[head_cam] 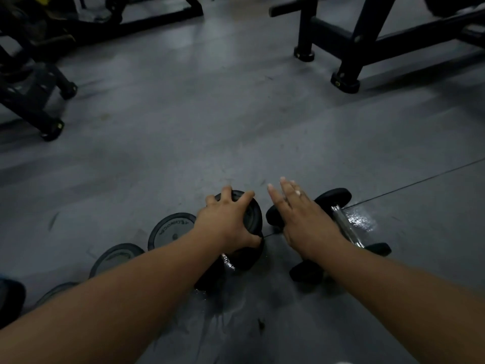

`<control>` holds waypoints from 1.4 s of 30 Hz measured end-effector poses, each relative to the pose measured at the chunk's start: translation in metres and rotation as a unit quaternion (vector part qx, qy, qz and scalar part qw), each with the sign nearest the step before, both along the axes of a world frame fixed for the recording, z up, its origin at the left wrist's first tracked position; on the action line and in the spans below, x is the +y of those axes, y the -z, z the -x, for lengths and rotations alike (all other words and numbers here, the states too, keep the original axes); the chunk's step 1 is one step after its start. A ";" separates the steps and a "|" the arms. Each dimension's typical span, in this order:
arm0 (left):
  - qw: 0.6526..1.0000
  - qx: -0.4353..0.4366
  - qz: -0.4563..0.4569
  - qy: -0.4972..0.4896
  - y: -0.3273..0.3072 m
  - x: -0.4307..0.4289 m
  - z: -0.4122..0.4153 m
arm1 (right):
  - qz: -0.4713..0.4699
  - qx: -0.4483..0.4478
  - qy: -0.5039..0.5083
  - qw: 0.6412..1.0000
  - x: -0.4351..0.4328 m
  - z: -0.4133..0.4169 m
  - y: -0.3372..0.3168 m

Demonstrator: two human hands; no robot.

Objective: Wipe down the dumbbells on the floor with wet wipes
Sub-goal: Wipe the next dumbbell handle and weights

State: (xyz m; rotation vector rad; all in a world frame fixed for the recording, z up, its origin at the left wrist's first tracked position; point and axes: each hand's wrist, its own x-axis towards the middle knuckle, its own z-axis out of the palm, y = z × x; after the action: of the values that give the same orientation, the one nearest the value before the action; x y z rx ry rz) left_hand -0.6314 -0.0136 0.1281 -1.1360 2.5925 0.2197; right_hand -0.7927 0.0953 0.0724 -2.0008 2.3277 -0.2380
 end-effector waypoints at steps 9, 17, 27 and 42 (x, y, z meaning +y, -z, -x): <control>1.000 0.001 0.000 -0.007 0.015 -0.017 0.006 | -0.024 -0.016 0.033 0.999 -0.012 -0.006 -0.010; 0.955 0.120 0.144 0.229 0.039 0.059 0.012 | -0.038 -0.046 0.085 0.995 0.027 0.010 0.006; 0.985 0.065 -0.023 0.160 0.096 0.114 0.049 | -0.079 -0.042 0.103 0.991 0.055 0.037 0.030; 0.991 0.095 -0.068 0.069 0.124 0.120 0.067 | -0.098 -0.074 0.106 0.987 0.055 0.037 0.056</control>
State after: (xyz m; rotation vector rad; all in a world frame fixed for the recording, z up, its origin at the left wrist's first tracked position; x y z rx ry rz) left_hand -0.6982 0.1063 0.0046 -0.9234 2.7580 0.4877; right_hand -0.8297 0.1499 0.0164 -1.5921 2.3649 -0.1543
